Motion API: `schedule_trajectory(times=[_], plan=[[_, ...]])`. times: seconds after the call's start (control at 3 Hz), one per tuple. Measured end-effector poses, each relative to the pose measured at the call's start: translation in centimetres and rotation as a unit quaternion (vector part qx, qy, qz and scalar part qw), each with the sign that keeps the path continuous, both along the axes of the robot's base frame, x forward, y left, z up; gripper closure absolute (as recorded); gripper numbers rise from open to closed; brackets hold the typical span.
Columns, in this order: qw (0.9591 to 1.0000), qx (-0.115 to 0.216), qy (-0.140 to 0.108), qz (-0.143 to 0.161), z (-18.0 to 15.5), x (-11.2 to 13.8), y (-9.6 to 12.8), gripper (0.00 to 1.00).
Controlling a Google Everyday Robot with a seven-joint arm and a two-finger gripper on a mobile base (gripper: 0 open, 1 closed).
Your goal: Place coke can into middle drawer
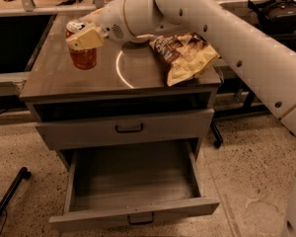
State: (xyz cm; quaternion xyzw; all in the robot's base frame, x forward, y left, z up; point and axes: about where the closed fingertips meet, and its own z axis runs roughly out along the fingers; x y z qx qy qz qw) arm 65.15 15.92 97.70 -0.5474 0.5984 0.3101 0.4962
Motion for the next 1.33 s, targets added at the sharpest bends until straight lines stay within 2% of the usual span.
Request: schedule_trajectory(times=[0.67, 1.0, 1.33], plan=[[0.9999, -0.004, 0.005, 0.008, -0.4, -0.5, 0.2, 1.00], [0.9996, -0.018, 0.008, 0.018, -1.4, -4.1, -0.2, 1.00], [0.9989, -0.037, 0.018, 0.024, -3.9, -7.5, -0.5, 1.00]])
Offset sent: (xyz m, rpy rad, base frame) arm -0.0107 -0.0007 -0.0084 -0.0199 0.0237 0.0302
